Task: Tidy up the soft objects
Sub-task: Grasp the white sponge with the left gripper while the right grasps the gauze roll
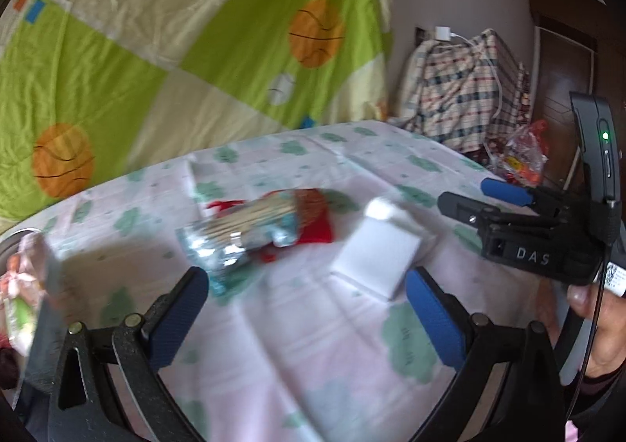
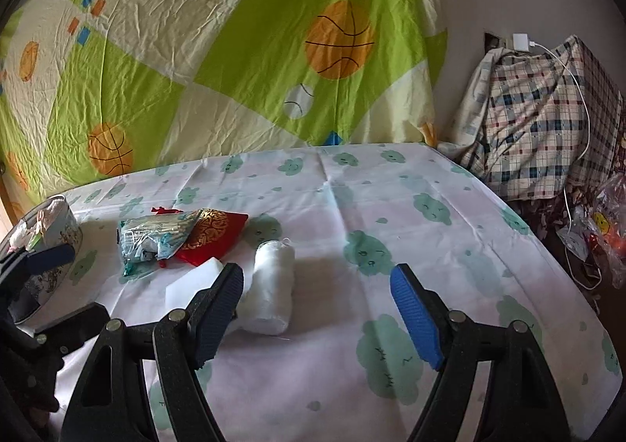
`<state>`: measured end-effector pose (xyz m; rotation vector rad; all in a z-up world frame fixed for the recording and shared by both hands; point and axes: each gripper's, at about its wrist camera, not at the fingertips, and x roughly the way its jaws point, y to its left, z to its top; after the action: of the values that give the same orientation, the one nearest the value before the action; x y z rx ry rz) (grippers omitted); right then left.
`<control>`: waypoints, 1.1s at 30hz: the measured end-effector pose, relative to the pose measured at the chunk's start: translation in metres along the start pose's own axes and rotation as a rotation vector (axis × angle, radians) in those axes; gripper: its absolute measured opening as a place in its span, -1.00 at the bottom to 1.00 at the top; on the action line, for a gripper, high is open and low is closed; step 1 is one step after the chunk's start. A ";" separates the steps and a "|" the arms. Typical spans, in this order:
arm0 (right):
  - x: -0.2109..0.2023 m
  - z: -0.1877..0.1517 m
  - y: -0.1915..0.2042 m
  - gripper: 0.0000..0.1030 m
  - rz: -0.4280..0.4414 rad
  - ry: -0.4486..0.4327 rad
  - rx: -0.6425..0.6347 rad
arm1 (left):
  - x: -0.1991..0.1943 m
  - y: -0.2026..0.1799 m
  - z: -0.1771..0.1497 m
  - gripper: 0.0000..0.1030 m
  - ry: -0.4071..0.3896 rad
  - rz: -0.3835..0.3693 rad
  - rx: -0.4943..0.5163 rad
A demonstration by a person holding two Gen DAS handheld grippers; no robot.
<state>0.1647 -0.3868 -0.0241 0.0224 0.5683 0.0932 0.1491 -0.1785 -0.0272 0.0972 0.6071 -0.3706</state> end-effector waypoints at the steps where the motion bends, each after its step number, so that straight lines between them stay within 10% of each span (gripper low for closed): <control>1: -0.001 0.000 -0.007 0.54 -0.002 -0.001 0.015 | 0.007 -0.007 0.002 0.98 0.011 -0.027 0.007; 10: 0.000 0.000 -0.031 0.54 0.012 0.005 0.094 | 0.066 -0.042 0.013 0.93 0.172 -0.107 0.041; 13: 0.001 0.001 -0.030 0.54 0.012 0.008 0.091 | 0.073 -0.041 0.014 0.32 0.201 -0.125 0.031; 15: 0.003 0.001 -0.029 0.54 0.011 0.013 0.088 | 0.077 -0.037 0.013 0.26 0.229 -0.142 0.009; 20: 0.009 0.003 -0.024 0.54 0.013 0.023 0.083 | 0.070 -0.024 0.010 0.20 0.204 -0.168 -0.031; 33: 0.065 0.007 0.032 0.54 0.042 0.202 -0.040 | 0.015 0.035 0.001 0.19 0.017 0.064 -0.046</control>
<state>0.2206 -0.3489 -0.0517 -0.0143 0.7678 0.1484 0.1740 -0.1513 -0.0360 0.0752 0.6272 -0.2941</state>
